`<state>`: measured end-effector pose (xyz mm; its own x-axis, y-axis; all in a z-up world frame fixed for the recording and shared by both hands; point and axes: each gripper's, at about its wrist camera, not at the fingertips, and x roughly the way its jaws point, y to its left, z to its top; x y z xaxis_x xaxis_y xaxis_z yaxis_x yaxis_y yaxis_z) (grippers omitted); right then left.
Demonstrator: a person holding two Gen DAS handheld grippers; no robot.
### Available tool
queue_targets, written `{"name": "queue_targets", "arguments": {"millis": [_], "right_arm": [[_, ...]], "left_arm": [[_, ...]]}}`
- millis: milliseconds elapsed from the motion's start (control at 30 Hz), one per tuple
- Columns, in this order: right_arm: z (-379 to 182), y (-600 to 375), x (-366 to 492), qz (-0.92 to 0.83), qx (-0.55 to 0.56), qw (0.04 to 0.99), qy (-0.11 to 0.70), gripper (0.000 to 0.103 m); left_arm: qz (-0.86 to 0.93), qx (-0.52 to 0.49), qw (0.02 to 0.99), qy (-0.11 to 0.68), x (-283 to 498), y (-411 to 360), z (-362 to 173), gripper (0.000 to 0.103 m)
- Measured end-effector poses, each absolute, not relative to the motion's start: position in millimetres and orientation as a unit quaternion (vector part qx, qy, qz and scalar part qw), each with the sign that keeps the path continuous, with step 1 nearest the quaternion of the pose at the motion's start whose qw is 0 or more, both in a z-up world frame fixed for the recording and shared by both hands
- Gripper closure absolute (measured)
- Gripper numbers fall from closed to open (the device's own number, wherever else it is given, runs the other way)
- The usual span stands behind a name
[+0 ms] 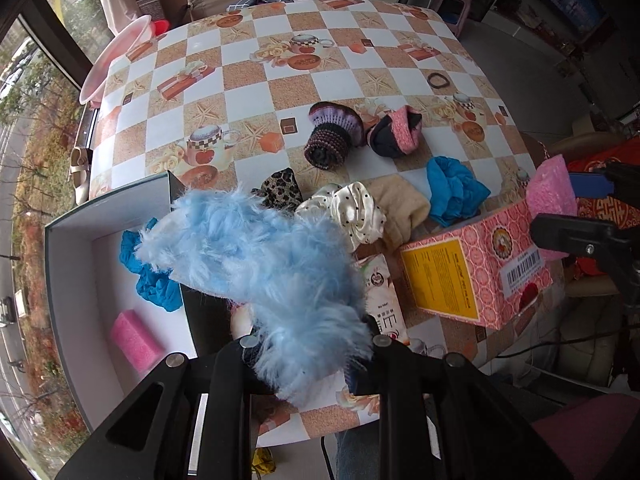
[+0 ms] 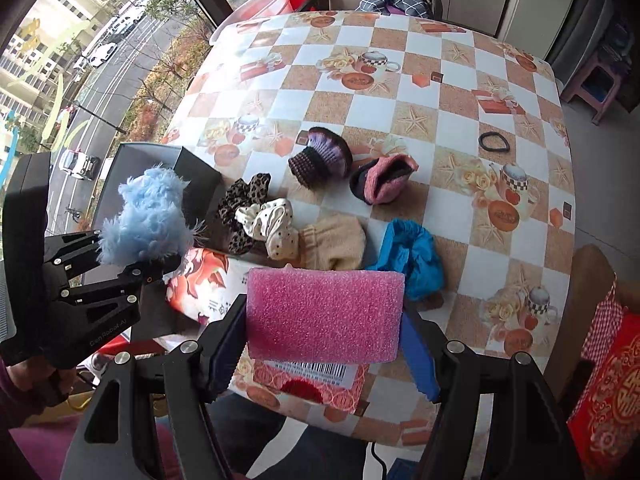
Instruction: Organize soft objects
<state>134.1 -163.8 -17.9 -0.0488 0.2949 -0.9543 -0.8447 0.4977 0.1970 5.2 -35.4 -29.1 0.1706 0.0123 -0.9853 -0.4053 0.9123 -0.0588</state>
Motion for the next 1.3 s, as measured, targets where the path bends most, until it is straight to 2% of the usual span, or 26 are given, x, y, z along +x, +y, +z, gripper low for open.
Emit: {"name": "queue_targets", "arguments": {"millis": [567,1300], "right_arm": [[-30,-184,76,0.449,-0.310,0.585,0.600,0.032],[-4,-93,-6,0.549,-0.384,0.519,0.531,0.032]], "left_arm": [[0.099,-0.132,0.746,0.645,-44,-55,-27,0.080],[0.192,-0.198,0.756,0.594,-107,-3,-4,0.080]]}}
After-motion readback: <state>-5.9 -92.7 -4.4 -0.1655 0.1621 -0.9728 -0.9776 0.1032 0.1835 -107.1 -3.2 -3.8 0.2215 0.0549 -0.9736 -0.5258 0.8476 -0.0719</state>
